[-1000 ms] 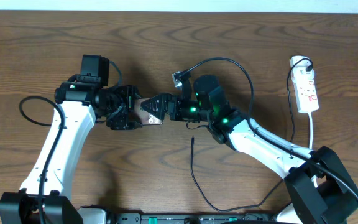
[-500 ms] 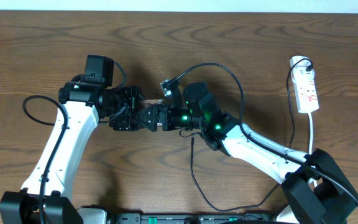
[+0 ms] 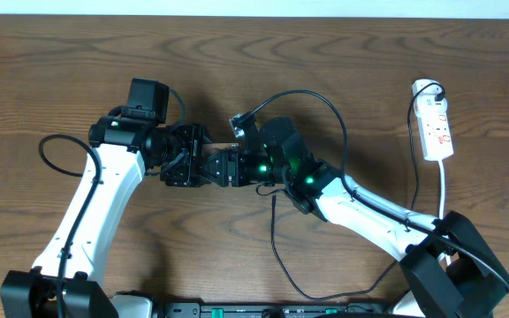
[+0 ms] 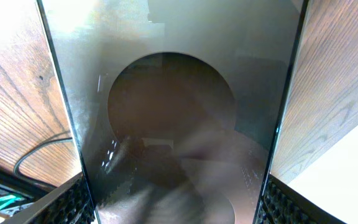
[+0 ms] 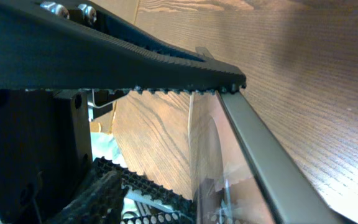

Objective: Plug charger to phone and switch on socket

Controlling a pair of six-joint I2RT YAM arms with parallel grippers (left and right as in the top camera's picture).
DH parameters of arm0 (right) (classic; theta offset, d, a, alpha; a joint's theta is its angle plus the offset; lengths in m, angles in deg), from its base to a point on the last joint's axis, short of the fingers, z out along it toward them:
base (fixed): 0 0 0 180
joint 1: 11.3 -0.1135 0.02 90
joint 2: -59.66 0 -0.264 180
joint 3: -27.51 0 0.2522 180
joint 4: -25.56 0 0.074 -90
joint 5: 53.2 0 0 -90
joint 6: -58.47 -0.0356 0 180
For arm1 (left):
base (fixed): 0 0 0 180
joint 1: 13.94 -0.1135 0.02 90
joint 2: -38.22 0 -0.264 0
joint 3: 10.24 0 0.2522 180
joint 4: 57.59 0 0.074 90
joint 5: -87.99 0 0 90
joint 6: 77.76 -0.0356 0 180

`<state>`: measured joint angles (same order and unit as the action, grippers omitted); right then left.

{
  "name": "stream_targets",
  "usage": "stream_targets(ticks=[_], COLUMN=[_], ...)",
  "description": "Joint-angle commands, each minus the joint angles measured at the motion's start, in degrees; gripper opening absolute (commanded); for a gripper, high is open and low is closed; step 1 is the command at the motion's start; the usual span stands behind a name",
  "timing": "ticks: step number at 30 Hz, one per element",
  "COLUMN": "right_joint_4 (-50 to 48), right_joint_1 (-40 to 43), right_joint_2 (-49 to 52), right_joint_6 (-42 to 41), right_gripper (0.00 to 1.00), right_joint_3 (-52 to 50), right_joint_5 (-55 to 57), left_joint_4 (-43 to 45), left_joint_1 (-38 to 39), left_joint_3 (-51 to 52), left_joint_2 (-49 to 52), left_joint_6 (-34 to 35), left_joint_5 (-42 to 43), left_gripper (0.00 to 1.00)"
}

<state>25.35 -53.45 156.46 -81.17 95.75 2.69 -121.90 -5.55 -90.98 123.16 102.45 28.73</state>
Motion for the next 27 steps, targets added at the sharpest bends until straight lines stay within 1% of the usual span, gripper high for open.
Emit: stream_targets(ticks=[1, 8, 15, 27], right_joint_4=[0.1, 0.1, 0.1, 0.1], right_joint_1=[-0.5, -0.5, -0.5, -0.5], right_joint_2=[-0.1, -0.1, -0.1, -0.1], right_joint_6=[0.9, 0.9, 0.9, 0.9], right_gripper=[0.55, 0.52, 0.51, 0.42], right_joint_3=[0.6, 0.6, 0.6, 0.6], right_joint_5=[0.8, 1.0, 1.2, 1.2], left_joint_4=[0.1, 0.0, 0.1, 0.1], left_joint_1=[0.2, 0.2, 1.9, 2.4], left_joint_3=[-0.3, -0.3, -0.3, -0.3], left_joint_2=[-1.4, -1.4, -1.4, -1.4], left_joint_6=[0.5, -0.4, -0.3, -0.3], left_joint_5=[1.9, 1.9, 1.9, 1.9], left_gripper=[0.07, 0.07, 0.08, 0.07])
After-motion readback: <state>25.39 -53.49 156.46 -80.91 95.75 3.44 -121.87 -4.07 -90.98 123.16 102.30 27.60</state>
